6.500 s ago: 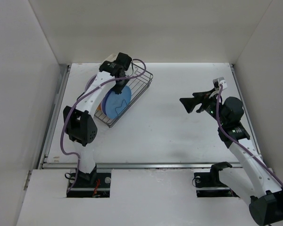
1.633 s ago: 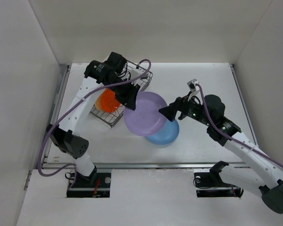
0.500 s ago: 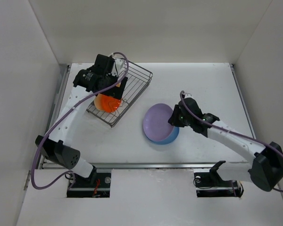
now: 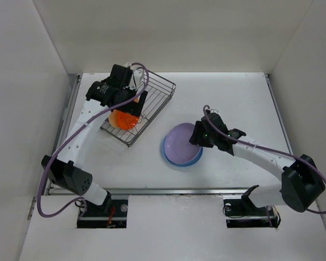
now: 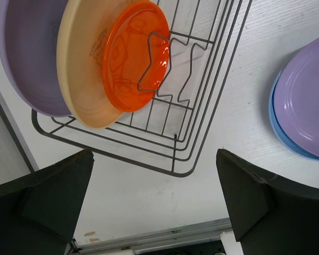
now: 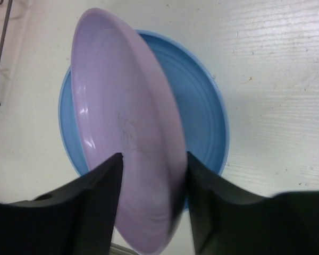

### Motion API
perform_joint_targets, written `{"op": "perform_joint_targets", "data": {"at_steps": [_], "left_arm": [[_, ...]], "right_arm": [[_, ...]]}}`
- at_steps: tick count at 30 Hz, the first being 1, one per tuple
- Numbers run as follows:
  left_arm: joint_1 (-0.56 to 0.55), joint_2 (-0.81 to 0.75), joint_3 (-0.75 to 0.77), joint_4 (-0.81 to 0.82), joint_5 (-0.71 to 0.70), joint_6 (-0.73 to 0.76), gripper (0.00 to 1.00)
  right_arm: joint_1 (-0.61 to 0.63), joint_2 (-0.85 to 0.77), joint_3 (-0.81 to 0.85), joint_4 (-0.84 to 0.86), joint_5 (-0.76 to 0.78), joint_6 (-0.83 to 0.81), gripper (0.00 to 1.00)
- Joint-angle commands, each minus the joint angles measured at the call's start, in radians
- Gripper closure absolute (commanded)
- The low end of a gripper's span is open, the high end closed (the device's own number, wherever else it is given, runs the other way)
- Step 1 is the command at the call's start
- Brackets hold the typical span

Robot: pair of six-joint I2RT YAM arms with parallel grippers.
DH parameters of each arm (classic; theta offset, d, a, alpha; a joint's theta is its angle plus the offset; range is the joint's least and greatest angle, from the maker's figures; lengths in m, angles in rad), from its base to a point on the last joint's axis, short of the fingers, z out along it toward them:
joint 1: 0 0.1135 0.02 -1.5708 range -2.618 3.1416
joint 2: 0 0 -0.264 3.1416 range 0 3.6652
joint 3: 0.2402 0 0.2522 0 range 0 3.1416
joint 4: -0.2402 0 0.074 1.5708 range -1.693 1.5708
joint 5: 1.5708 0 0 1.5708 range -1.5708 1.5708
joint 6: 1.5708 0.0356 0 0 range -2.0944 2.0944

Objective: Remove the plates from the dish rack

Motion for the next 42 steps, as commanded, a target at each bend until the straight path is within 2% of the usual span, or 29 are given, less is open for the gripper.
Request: {"op": "perform_joint_targets", "data": {"at_steps": [1,8,10,13,33,42], "left_arm": [[-0.002,-0.032,-0.017,0.013,0.02,0.008,0.0],[-0.002,-0.052,-0.017,0.013,0.039,0.017,0.0],[-0.002,-0.052,-0.017,0.004,0.048,0.026,0.0],[-0.002,-0.061,-0.017,0.004,0.048,0.026,0.0],[-0.002,-0.061,-0.017,-0.005,0.076,0.035,0.0],[-0.002,-0.052,-0.017,-0.005,0.076,0.035,0.0]], "right_arm": [[-0.001,0.03,0.018,0.04,-0.036,-0.022,0.42],[0.019,0.057,0.08,-0.112,0.044,-0.042,0.17],[0.028,0.057,0.101,-0.158,0.062,-0.042,0.13],[0.039,0.067,0.129,-0.213,0.102,-0.042,0.0],[0.089,0.106,0.166,-0.255,0.163,-0.042,0.0],[0.089,0.16,0.184,-0.2,0.173,-0.071,0.0]]}}
